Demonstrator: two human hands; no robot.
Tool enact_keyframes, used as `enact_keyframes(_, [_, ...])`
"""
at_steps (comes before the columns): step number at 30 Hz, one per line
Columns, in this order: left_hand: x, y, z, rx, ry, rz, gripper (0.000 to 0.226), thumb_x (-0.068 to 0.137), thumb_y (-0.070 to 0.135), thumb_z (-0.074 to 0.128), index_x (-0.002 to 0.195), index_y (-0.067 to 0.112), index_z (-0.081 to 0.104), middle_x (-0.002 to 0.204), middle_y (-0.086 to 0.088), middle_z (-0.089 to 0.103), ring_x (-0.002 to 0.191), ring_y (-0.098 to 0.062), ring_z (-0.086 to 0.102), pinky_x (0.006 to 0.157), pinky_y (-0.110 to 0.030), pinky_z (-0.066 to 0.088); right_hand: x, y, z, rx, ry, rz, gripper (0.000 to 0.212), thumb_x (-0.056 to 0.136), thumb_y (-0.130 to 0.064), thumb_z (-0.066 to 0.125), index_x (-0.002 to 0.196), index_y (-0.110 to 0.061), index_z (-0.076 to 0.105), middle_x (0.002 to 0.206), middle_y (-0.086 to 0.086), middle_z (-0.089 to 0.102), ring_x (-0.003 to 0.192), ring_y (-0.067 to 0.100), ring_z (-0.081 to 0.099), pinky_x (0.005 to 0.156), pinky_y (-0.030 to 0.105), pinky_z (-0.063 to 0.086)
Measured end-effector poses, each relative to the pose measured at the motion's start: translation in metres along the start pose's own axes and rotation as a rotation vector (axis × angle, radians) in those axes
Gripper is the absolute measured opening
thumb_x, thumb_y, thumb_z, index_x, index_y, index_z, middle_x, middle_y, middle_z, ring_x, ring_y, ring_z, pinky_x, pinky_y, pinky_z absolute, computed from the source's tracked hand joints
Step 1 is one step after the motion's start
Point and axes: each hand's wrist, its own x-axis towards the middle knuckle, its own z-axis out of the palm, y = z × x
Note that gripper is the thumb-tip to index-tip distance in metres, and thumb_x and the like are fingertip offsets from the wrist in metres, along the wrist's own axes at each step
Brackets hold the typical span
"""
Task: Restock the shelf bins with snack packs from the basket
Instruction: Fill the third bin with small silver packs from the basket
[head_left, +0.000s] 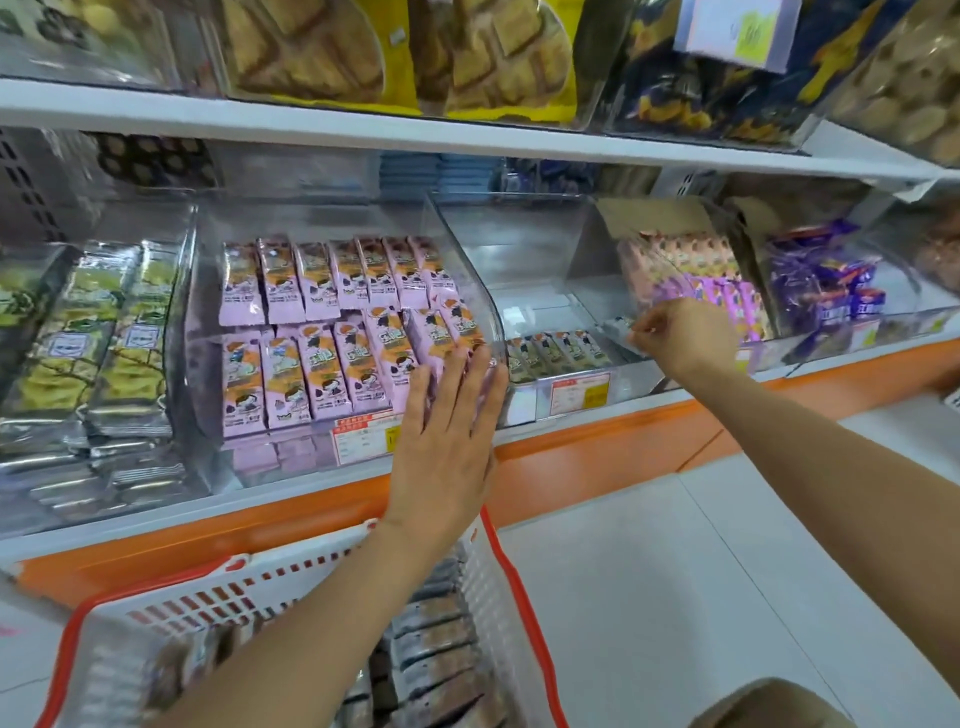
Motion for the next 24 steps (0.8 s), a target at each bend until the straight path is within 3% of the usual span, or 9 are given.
enact_keyframes(3, [0.001,0.000,0.002,0.007,0.018,-0.004,0.085,0.090,0.037,0.056,0.157,0.008,0.013,0.164,-0.017,0.001,0.152,-0.035,0.004,0.120,-0.053,-0.011,0.007,-0.010,0.002,-0.142,-0.103,0.039,0.017,0.085,-0.038,0.073,0.087,-0.021,0.075,0.074,0.006,0.063,0.072,0.025,0.060,0.057,0.027,0.040])
enact_keyframes(6, [0.002,0.000,0.003,0.005,0.026,0.000,0.085,0.089,0.038,0.055,0.157,0.008,0.013,0.163,-0.016,0.002,0.151,-0.035,0.006,0.121,-0.053,-0.011,0.014,-0.013,0.005,-0.171,-0.214,0.094,0.023,0.084,-0.039,0.074,0.090,-0.016,0.074,0.076,0.005,0.063,0.071,0.024,0.059,0.057,0.026,0.043])
enact_keyframes(9, [0.002,-0.001,0.001,0.001,0.012,0.000,0.084,0.089,0.038,0.054,0.157,0.008,0.015,0.163,-0.015,0.006,0.152,-0.033,0.008,0.121,-0.053,-0.010,0.016,-0.013,0.007,-0.160,-0.217,0.155,0.030,0.083,-0.039,0.074,0.094,-0.011,0.071,0.070,0.005,0.058,0.070,0.025,0.058,0.061,0.030,0.046])
enact_keyframes(11, [0.001,-0.001,0.000,0.006,-0.003,-0.001,0.085,0.088,0.038,0.056,0.157,0.008,0.015,0.163,-0.015,0.006,0.152,-0.034,0.009,0.121,-0.053,-0.010,0.012,-0.014,0.005,-0.132,-0.212,0.143,0.024,0.086,-0.036,0.071,0.092,-0.013,0.073,0.071,0.004,0.060,0.069,0.024,0.056,0.060,0.028,0.044])
enact_keyframes(14, [0.001,-0.001,-0.003,0.009,-0.023,0.006,0.088,0.086,0.038,0.058,0.156,0.008,0.015,0.163,-0.015,0.007,0.151,-0.034,0.009,0.121,-0.052,-0.011,-0.005,-0.014,-0.003,-0.004,-0.144,0.042,0.013,0.091,-0.025,0.065,0.081,-0.020,0.073,0.069,0.000,0.063,0.069,0.021,0.056,0.051,0.024,0.035])
enact_keyframes(16, [0.001,-0.002,-0.006,-0.001,-0.031,0.008,0.089,0.084,0.037,0.060,0.156,0.008,0.016,0.163,-0.015,0.009,0.151,-0.033,0.010,0.121,-0.052,-0.009,-0.019,-0.017,-0.009,0.107,-0.069,-0.046,0.011,0.091,-0.021,0.065,0.083,-0.020,0.074,0.072,0.000,0.067,0.072,0.021,0.061,0.052,0.024,0.038])
enact_keyframes(18, [0.002,-0.003,-0.010,-0.010,-0.030,0.013,0.087,0.084,0.034,0.059,0.156,0.008,0.018,0.164,-0.015,0.011,0.152,-0.033,0.011,0.122,-0.052,-0.008,-0.035,-0.023,-0.013,0.292,-0.026,-0.134,0.008,0.090,-0.020,0.068,0.093,-0.017,0.075,0.083,0.000,0.071,0.079,0.016,0.067,0.065,0.028,0.052])
enact_keyframes(20, [-0.001,-0.006,-0.014,-0.036,-0.006,0.026,0.082,0.084,0.030,0.055,0.155,0.007,0.020,0.164,-0.015,0.013,0.152,-0.033,0.010,0.122,-0.051,-0.008,-0.053,-0.032,-0.016,0.459,0.004,-0.237,0.009,0.088,-0.016,0.070,0.096,-0.014,0.075,0.085,-0.005,0.070,0.078,0.010,0.066,0.075,0.027,0.055])
enact_keyframes(24, [-0.031,-0.013,-0.016,-0.064,0.023,0.056,0.081,0.082,0.029,0.054,0.155,0.009,0.025,0.163,-0.012,0.008,0.150,-0.033,0.011,0.121,-0.054,0.002,-0.104,-0.056,-0.017,0.674,-0.037,-0.420,0.009,0.087,-0.013,0.071,0.092,-0.019,0.074,0.082,-0.017,0.064,0.072,0.002,0.060,0.060,0.011,0.042])
